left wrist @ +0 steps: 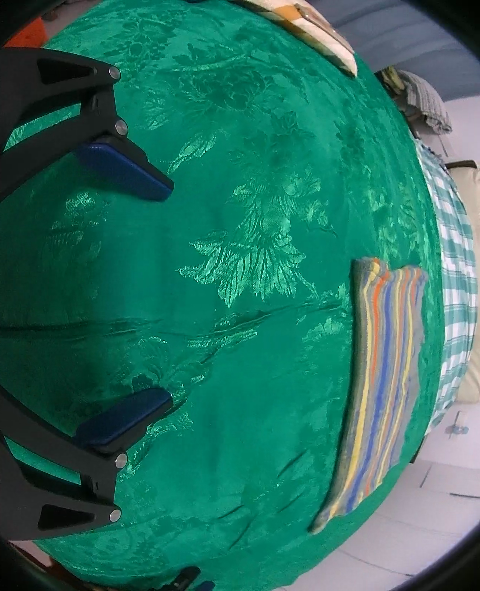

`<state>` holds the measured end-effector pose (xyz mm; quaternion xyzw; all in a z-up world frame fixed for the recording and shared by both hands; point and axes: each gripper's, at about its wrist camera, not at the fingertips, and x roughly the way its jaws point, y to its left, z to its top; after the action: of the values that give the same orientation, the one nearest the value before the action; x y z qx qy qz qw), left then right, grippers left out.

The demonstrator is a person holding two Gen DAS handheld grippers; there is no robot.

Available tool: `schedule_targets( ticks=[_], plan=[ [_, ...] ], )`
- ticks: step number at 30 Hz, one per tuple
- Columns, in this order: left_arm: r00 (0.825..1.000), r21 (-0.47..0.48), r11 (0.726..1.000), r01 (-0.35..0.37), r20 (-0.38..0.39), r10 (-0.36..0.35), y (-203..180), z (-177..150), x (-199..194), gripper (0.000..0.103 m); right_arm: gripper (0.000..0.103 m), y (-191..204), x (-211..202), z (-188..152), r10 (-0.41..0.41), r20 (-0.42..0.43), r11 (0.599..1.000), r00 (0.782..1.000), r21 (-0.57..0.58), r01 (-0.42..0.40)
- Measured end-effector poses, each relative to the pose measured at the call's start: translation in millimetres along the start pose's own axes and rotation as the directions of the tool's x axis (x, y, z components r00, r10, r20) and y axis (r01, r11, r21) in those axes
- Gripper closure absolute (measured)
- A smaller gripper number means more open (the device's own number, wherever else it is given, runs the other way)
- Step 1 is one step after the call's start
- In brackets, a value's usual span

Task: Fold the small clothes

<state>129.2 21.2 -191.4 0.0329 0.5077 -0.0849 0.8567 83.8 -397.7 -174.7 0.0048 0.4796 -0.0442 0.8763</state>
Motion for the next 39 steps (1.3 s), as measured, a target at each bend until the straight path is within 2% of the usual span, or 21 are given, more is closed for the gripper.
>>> schedule_targets(
  ticks=[7,15,17,19,21,23,26,30,33,35,37,39],
  plan=[
    [1.000,0.002,1.000,0.005,0.009,-0.005,-1,-2,0,0.000,0.000,5,1,-3,-0.029,0.015,0.999,0.999,-0.020,0.029],
    [1.000,0.008,1.000,0.005,0.011,-0.005,-1,-2,0,0.000,0.000,6,2,-4,-0.027,0.016,0.999,1.000,-0.018,0.027],
    [1.000,0.013,1.000,0.008,0.016,-0.008,0,-2,0,0.000,0.000,6,2,-2,-0.027,-0.001,1.000,1.000,-0.016,0.027],
    [0.999,0.016,1.000,0.014,0.030,-0.014,0,-4,-1,0.000,0.000,6,0,6,-0.021,-0.053,0.999,0.998,-0.027,0.019],
    [0.999,0.020,1.000,0.016,0.043,-0.017,0,-6,-2,0.000,0.001,1,-2,23,0.028,-0.087,0.999,0.996,-0.028,-0.030],
    [0.999,0.020,1.000,0.014,0.045,-0.015,0,-6,-3,0.000,0.001,-8,-8,47,0.093,-0.045,0.996,0.995,-0.009,-0.094],
    [0.999,0.019,1.000,0.012,0.046,-0.013,-1,-4,-5,0.001,0.001,-28,0,105,0.154,0.015,0.988,0.988,0.016,-0.154],
    [0.995,0.072,0.997,0.034,0.086,-0.041,-8,-2,-17,0.002,0.004,-62,45,189,0.238,0.042,0.963,0.970,0.118,-0.241],
    [0.994,0.141,0.990,0.017,0.107,-0.032,-20,-3,-17,0.002,0.014,-82,100,236,0.306,-0.028,0.931,0.952,0.218,-0.293],
    [0.993,0.147,0.989,0.025,0.109,-0.041,-26,2,-18,0.002,0.021,-91,136,253,0.348,-0.072,0.903,0.935,0.294,-0.314],
    [0.987,0.151,0.985,0.079,0.129,-0.098,-32,13,-24,0.002,0.027,-98,163,263,0.374,-0.091,0.872,0.923,0.375,-0.316],
    [0.968,0.241,0.960,0.145,0.166,-0.188,-56,35,-33,0.002,0.028,-99,179,270,0.396,-0.082,0.846,0.914,0.420,-0.329]
  ],
)
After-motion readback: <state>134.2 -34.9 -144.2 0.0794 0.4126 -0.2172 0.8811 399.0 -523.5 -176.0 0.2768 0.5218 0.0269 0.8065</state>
